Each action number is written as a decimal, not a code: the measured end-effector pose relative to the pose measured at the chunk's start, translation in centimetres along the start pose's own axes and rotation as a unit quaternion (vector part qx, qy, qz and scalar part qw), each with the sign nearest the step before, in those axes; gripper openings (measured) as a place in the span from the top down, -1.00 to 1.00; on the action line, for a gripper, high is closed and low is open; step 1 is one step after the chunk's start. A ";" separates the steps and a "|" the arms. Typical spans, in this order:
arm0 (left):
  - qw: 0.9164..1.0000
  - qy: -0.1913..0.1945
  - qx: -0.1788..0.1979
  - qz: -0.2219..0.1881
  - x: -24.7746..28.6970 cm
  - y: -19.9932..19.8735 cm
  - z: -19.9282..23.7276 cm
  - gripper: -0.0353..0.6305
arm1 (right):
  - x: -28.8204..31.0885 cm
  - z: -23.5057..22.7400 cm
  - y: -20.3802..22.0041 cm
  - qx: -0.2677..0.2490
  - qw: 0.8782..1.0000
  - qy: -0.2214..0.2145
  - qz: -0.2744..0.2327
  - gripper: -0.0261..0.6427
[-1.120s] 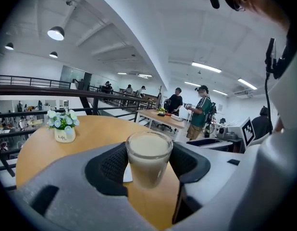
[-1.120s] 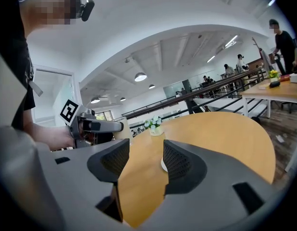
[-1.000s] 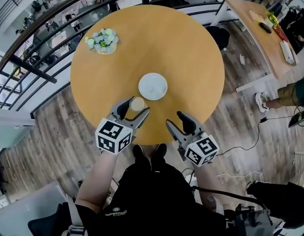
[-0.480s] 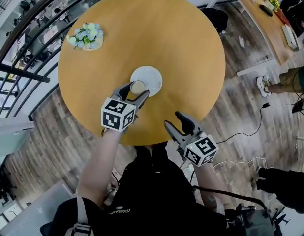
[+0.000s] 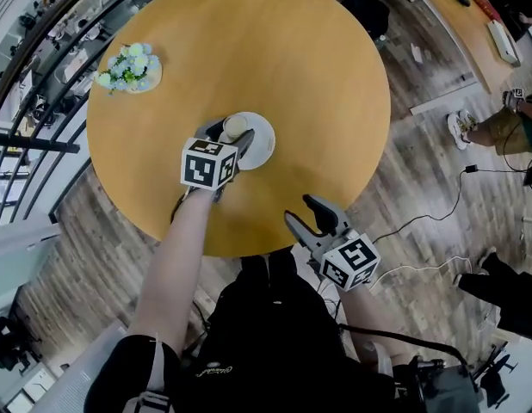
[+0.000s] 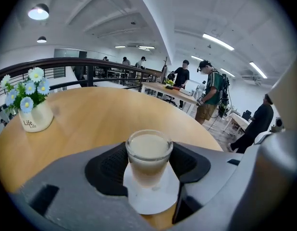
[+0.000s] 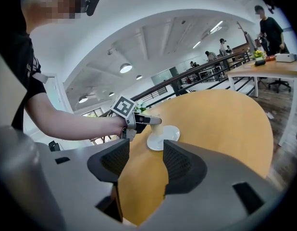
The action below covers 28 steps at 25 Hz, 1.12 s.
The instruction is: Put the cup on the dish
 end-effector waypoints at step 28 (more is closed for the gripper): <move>0.997 -0.053 0.054 0.015 1.7 1.9 -1.2 0.09 | 0.2 -0.6 0.5 0.012 1.000 0.005 -0.001 0.26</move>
Point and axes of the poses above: the fingertips, and each gripper's own axes: x forward along the fingers, z to its left, y out of its underside, the point moved 5 cm from there along -x, backward along the fingers, and after that the axes turned 8 degrees about z, right-handed, at the moved point
